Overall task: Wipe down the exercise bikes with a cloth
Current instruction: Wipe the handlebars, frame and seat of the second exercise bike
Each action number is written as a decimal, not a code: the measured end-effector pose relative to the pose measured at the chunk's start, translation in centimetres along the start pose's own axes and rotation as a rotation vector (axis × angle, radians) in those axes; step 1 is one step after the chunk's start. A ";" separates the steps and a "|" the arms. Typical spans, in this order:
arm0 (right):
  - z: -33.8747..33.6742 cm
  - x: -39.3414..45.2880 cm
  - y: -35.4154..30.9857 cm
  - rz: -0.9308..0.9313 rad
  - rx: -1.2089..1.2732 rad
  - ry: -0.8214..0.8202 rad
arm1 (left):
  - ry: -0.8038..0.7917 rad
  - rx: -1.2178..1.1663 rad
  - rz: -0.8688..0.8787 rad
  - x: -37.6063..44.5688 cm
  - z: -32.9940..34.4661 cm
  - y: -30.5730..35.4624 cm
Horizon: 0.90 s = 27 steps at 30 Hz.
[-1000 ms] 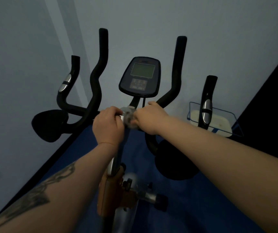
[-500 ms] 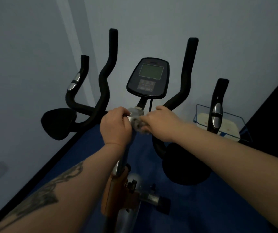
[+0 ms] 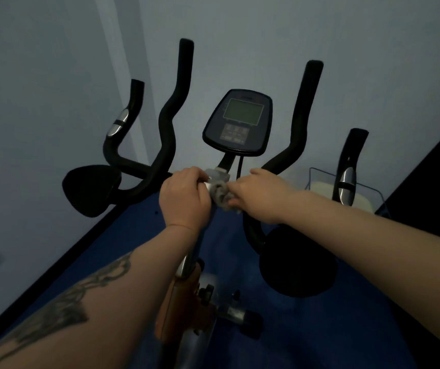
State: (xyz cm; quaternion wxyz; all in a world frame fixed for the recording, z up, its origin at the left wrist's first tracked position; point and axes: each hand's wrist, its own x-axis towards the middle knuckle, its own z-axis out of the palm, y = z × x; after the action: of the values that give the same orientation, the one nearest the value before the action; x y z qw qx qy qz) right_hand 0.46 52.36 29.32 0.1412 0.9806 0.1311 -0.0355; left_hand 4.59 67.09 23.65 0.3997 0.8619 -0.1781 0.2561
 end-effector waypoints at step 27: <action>-0.5 -1.1 -1.4 0.044 -0.110 -0.039 | -0.010 0.013 0.001 0.0 -0.1 0.2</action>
State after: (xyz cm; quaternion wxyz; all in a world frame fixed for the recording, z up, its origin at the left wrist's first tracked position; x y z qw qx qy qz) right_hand -0.99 53.54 29.54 0.1979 0.9732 0.1087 -0.0443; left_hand 4.45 67.04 23.79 0.3929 0.8658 -0.1789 0.2530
